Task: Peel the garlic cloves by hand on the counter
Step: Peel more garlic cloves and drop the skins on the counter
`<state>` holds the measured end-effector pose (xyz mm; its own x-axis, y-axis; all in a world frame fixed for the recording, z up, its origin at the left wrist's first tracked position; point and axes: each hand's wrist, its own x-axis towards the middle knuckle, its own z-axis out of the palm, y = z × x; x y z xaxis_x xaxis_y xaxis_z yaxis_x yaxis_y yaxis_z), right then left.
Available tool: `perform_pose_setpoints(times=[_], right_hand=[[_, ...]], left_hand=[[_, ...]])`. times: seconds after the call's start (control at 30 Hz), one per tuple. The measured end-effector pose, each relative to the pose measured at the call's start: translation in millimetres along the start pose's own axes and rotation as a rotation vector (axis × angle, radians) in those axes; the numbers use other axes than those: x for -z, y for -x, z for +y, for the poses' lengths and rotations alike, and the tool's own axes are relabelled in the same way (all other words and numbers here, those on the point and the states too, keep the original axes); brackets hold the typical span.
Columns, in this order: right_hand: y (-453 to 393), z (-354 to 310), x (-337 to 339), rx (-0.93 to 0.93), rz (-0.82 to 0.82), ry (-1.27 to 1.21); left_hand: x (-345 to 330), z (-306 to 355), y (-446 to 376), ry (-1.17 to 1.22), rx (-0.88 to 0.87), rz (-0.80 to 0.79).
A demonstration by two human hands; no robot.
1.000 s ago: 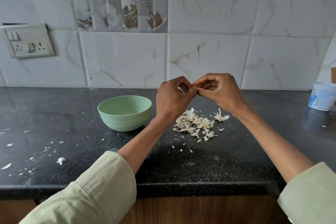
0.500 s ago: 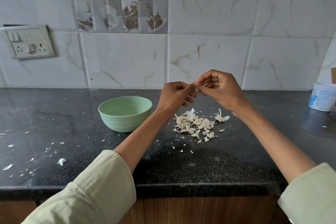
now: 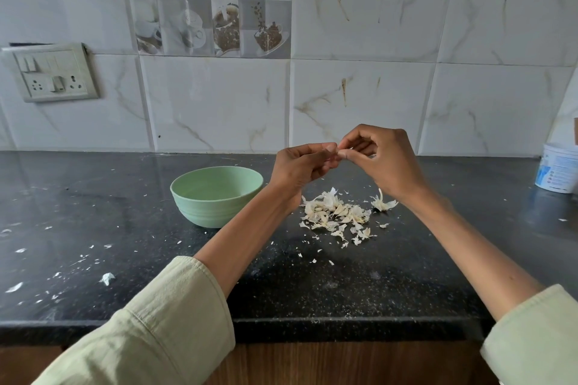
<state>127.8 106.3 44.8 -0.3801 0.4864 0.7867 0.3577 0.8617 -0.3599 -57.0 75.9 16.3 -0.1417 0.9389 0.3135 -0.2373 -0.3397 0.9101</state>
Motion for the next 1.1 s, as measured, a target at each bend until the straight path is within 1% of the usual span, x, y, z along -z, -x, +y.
perform_pose_setpoints(times=[0.3, 0.43, 0.53, 0.73, 1.1], right_hand=[[0.8, -4.0, 2.9, 0.054, 0.032, 0.046], [1.2, -6.7, 4.3, 0.089, 0.039, 0.045], [0.9, -6.9, 3.3, 0.086, 0.037, 0.029], [1.0, -6.3, 4.5, 0.075, 0.015, 0.012], [-0.1, -4.7, 2.7, 0.09, -0.033, 0.022]], left_hand=[[-0.9, 0.6, 1.3, -0.014, -0.051, -0.037], [-1.6, -1.1, 0.9, -0.066, -0.117, -0.077], [-2.3, -1.8, 1.1, -0.152, -0.177, -0.047], [-2.1, -0.1, 3.0, -0.228, -0.266, -0.007], [-2.4, 2.3, 3.3, -0.285, -0.287, 0.0]])
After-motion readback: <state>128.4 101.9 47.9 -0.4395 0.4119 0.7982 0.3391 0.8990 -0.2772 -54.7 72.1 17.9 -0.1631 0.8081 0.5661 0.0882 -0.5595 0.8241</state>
